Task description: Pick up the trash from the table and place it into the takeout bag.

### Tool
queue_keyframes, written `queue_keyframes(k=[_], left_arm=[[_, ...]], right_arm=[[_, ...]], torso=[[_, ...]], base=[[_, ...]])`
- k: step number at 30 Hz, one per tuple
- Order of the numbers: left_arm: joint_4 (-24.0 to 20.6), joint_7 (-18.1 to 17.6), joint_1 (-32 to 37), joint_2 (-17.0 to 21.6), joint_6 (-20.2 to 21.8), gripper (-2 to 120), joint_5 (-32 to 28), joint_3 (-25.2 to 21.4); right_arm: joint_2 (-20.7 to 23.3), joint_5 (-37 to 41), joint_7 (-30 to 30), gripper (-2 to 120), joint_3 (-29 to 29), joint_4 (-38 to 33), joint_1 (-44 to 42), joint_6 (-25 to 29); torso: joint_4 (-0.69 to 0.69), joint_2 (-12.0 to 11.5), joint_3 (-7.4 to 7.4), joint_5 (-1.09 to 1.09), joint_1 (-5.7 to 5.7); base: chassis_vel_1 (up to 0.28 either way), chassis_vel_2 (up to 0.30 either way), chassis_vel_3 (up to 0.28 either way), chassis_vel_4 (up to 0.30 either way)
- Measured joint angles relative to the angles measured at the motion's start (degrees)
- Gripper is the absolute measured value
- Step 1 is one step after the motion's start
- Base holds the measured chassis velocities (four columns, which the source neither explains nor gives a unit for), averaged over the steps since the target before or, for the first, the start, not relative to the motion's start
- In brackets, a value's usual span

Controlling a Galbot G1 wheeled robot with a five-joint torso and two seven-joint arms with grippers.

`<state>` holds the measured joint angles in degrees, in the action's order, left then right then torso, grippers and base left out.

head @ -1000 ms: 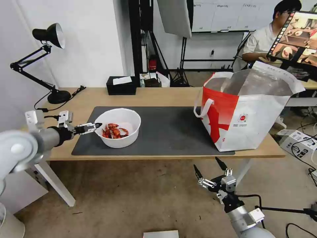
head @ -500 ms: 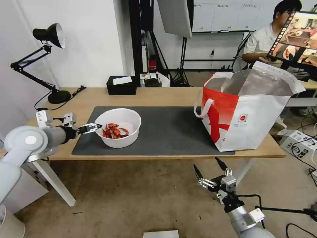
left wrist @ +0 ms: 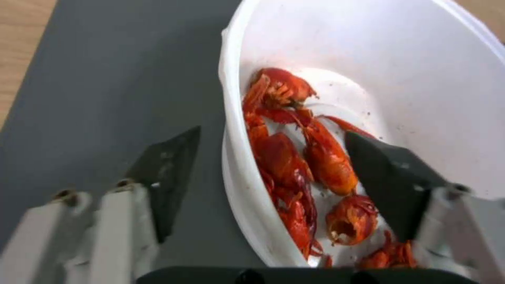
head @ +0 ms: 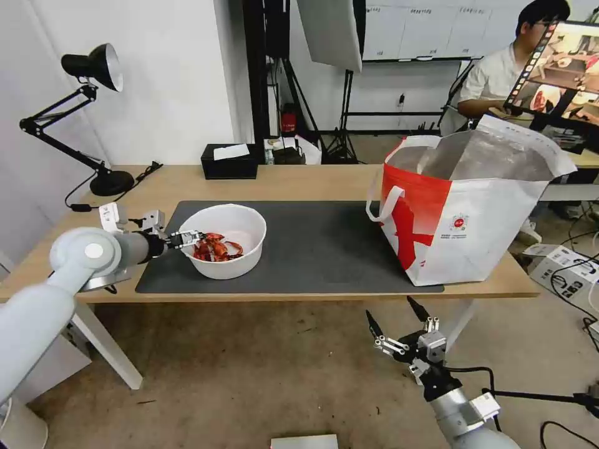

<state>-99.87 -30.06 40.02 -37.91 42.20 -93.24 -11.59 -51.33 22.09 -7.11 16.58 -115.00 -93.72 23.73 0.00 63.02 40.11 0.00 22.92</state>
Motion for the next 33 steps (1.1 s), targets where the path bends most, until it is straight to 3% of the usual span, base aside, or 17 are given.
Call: queue_keyframes(k=[1,5,7,8,11,17,30,33], left_arm=[[0.0,-0.3,-0.1,0.0,0.0,62,-0.2,0.2],[-0.1,-0.5,-0.3,0.0,0.0,54,-0.4,0.4],[-0.2,-0.5,-0.4,0.0,0.0,45,-0.6,0.5],[-0.5,-0.5,-0.4,0.0,0.0,35,-0.7,0.6],[-0.9,-0.5,-0.4,0.1,-0.1,28,-0.8,0.8],[-1.3,-0.4,0.0,0.1,-0.1,3,-0.8,0.9],[-3.0,-0.7,1.1,0.1,-0.4,0,-0.7,0.1],[-6.3,-0.8,-0.9,0.8,-1.4,0,-1.7,-0.3]], right_arm=[[0.0,0.0,0.0,100,0.0,0.0,0.0,0.0],[0.0,0.0,0.0,100,0.0,0.0,0.0,0.0],[0.0,0.0,0.0,100,0.0,0.0,0.0,0.0],[0.0,0.0,0.0,100,0.0,0.0,0.0,0.0],[0.0,0.0,0.0,100,0.0,0.0,0.0,0.0],[0.0,0.0,0.0,100,0.0,0.0,0.0,0.0],[0.0,0.0,0.0,100,0.0,0.0,0.0,0.0],[0.0,0.0,0.0,100,0.0,0.0,0.0,0.0]], torso=[[0.0,0.0,0.0,0.0,0.0],[0.0,0.0,0.0,0.0,0.0],[0.0,0.0,0.0,0.0,0.0],[0.0,0.0,0.0,0.0,0.0],[0.0,0.0,0.0,0.0,-0.01],[0.0,0.0,0.0,0.0,-0.01],[0.0,0.0,0.0,-0.02,0.0],[0.01,0.0,0.0,0.0,0.0]], base=[[0.0,0.0,0.0,0.0],[0.0,0.0,0.0,0.0],[0.0,0.0,0.0,0.0],[0.0,0.0,0.0,0.0],[0.0,0.0,0.0,0.0],[0.0,0.0,0.0,0.0],[0.0,0.0,0.0,0.0],[0.0,0.0,0.0,0.0]])
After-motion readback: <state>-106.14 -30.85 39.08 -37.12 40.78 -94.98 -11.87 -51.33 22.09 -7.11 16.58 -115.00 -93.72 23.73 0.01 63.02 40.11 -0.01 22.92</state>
